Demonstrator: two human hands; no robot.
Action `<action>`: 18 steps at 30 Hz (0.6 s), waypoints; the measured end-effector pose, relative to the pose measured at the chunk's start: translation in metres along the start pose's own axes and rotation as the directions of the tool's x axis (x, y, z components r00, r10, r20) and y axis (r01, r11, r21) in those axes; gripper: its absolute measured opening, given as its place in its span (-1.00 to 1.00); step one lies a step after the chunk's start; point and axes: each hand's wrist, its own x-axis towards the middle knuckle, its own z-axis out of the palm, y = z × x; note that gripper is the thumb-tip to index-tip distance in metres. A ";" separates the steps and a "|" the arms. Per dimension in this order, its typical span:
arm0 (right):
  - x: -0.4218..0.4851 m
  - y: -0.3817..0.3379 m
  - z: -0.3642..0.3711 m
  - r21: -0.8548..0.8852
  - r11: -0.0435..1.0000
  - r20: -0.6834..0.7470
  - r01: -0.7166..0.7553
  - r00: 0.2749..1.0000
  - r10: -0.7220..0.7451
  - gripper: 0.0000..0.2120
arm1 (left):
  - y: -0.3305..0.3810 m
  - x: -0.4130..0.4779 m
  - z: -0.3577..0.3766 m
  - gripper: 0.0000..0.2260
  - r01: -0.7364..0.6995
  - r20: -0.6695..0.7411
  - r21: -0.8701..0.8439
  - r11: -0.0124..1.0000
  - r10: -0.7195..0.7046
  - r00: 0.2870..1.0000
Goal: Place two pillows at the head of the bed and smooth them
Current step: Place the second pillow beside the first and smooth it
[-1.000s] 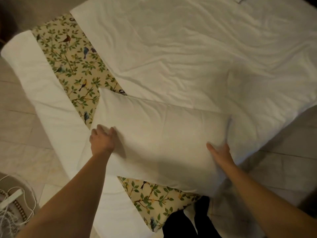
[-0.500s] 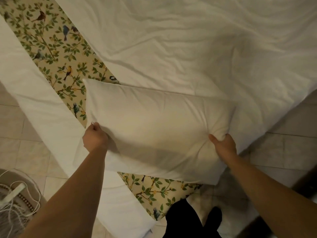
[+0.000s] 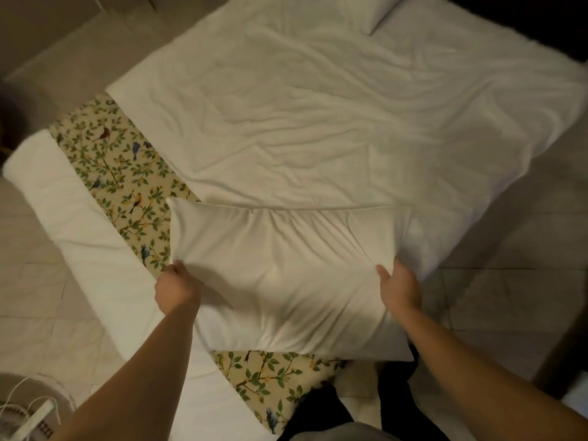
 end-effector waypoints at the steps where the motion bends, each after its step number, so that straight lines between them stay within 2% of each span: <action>1: 0.001 0.007 -0.014 0.007 1.000 -0.013 0.000 1.000 0.000 -0.57 | 0.008 -0.013 -0.002 -0.53 -0.021 0.002 -0.011 1.000 0.021 1.000; 9: 0.016 0.092 -0.157 0.068 0.997 -0.081 0.025 0.997 -0.020 -0.54 | 0.092 -0.141 -0.005 -0.55 -0.164 0.000 -0.146 0.976 0.166 0.986; 18: 0.049 0.199 -0.288 0.178 0.983 -0.184 0.043 0.983 -0.010 -0.61 | 0.198 -0.269 0.020 -0.57 -0.309 -0.009 -0.168 0.936 0.312 0.950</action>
